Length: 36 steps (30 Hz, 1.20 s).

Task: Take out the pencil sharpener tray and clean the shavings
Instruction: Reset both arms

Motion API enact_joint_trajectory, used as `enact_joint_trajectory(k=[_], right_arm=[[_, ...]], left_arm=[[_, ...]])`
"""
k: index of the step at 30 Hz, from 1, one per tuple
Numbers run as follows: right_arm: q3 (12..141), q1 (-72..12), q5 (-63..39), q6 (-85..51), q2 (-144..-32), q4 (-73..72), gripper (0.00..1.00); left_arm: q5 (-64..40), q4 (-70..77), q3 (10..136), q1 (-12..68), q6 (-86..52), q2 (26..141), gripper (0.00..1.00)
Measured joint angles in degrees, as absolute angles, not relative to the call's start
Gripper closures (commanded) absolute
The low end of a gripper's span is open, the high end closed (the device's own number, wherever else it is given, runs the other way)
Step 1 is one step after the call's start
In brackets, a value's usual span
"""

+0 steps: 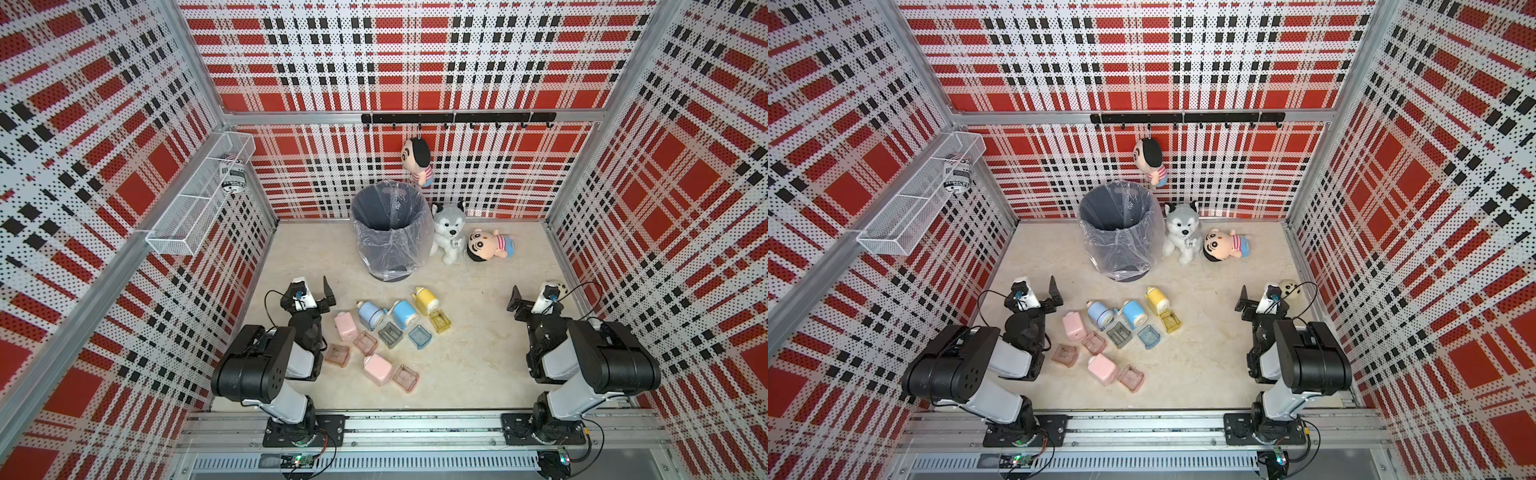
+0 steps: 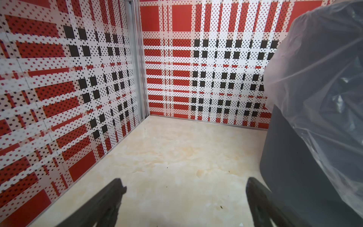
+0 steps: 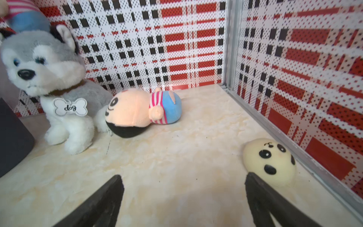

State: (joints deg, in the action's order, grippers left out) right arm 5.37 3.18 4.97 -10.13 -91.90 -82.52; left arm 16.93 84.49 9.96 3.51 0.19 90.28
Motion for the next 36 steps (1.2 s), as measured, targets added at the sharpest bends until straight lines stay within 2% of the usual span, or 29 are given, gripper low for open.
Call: enact_joint_trajectory(k=[4,9,17,36], right_arm=[[9.4,3.1,2.7,-9.1,-91.0,-79.3,0.0],[17.0,-1.4,3.8,-5.3,-90.8,-71.0,0.0],[17.1,-2.2,4.7,-3.5,-90.7,-66.5,0.0],[17.1,-2.2,5.0,-2.8,-90.7,-66.2,0.0]], left_arm=[[16.9,82.6,11.9,2.6,-0.8,90.3,0.02],[16.9,80.9,11.9,2.5,-1.3,90.3,0.02],[16.9,80.7,11.9,2.5,-1.5,90.3,0.02],[16.9,80.5,11.9,2.5,-1.7,90.3,0.02]])
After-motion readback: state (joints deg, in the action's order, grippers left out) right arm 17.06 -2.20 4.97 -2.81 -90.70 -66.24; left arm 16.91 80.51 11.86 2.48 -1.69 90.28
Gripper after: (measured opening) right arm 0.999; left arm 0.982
